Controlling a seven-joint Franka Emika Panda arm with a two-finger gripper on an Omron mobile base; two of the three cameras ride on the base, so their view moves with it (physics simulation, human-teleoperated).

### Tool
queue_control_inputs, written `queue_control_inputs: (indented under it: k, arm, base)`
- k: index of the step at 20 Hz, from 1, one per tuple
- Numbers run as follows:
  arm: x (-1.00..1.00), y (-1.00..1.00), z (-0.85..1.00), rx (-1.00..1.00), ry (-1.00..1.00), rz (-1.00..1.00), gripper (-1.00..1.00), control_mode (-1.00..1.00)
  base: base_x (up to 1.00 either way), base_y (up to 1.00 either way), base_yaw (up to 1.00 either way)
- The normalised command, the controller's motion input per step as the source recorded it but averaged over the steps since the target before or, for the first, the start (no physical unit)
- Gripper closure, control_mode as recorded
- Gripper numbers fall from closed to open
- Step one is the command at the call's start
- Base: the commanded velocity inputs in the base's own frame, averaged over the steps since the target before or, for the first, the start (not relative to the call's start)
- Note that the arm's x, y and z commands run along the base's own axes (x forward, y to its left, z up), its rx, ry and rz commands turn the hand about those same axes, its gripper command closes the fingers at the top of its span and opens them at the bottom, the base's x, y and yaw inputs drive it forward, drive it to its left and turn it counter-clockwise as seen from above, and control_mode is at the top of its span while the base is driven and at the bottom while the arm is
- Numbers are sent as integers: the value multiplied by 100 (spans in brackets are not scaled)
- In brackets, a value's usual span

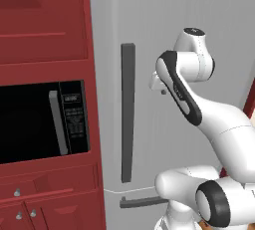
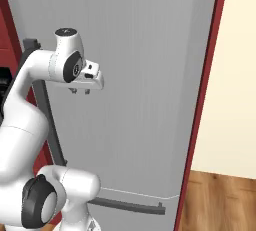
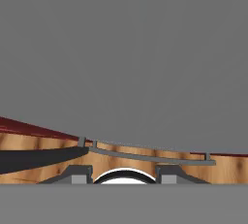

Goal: Retrieve the butter from the fridge and place it on a plate on the dining table. Then retrieve the butter knife by the fridge and place it near the plate.

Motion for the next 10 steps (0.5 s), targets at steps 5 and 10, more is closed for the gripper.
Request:
queue_control_inputs:
  k: [5,10]
  arm:
    - [0,0,0,0,0,0,-100,100]
    - [0,0,0,0,0,0,-100,100]
  base:
    - [-19,0,0]
    - [-55,42,-19]
